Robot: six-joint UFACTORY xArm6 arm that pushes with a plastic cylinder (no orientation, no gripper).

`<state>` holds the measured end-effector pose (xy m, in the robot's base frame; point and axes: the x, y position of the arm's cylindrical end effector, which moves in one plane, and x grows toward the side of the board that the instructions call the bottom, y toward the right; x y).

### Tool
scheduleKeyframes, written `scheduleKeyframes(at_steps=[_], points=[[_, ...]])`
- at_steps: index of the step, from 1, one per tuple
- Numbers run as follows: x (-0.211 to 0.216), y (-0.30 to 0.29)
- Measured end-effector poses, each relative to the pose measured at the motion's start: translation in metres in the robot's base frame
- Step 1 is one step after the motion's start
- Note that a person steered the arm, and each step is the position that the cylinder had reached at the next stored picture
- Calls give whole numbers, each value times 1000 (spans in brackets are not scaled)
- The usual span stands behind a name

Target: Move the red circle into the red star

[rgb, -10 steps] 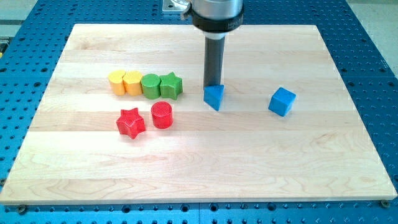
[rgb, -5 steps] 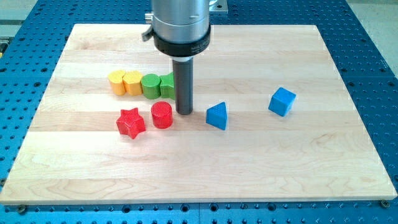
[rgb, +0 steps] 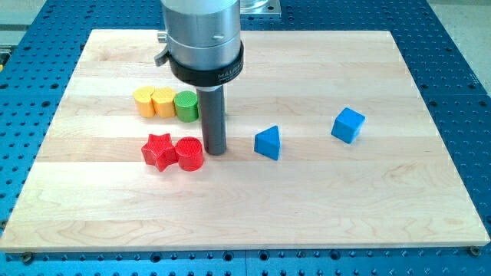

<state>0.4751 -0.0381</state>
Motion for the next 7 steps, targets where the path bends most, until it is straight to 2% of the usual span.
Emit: scheduleKeyframes(at_steps=[2, 4, 6, 7], points=[[-33, 55], [-37, 109], [11, 114], [25, 98]])
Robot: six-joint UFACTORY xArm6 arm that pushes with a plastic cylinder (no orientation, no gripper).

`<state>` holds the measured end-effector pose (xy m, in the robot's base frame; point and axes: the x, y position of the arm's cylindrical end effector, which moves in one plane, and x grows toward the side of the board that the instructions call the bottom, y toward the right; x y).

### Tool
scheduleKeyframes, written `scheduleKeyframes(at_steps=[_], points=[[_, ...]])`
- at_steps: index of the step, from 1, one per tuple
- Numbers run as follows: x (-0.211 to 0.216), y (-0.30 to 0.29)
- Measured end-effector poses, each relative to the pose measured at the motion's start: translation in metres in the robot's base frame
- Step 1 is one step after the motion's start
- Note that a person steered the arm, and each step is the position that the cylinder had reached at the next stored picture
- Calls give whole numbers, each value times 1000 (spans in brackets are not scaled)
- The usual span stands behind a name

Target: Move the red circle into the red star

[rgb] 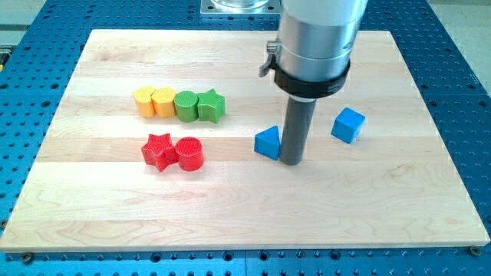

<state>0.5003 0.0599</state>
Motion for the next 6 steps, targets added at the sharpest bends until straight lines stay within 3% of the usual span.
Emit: scheduleKeyframes(at_steps=[1, 3, 5, 6], points=[[0, -27], [0, -21], [-52, 17], [-53, -13]])
